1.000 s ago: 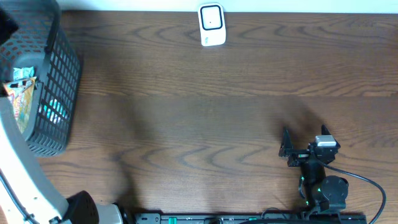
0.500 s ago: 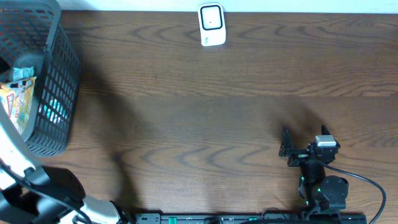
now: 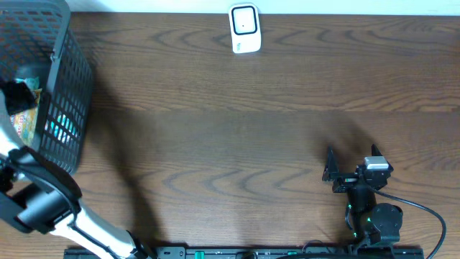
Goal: Scan the item barcode
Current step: 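Raise the left gripper and reach into the grey basket, then grasp the orange-and-white snack bag inside the basket with the left gripper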
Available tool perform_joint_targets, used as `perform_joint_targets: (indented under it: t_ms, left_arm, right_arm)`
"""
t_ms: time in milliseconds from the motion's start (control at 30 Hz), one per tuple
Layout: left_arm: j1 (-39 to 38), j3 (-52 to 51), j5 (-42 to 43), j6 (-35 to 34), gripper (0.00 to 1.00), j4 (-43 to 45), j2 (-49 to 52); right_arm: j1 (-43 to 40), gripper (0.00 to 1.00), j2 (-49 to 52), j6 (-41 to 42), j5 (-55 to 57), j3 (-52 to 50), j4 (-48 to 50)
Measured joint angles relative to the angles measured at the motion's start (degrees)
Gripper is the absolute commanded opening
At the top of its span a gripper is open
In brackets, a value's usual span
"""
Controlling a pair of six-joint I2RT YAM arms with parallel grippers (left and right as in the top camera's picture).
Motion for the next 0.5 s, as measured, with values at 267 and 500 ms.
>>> perform_joint_targets:
  t_ms: [267,500]
  left_arm:
    - [0.0,-5.1,0.3,3.8,0.98,1.3,2.8]
    - [0.2,-9.7,0.5,6.8,0.98,4.3,2.8]
  right_arm:
    - [0.0,0.99,0.0,0.0,0.0,0.0,0.0]
    - [0.0,0.99,0.0,0.0,0.0,0.0,0.0]
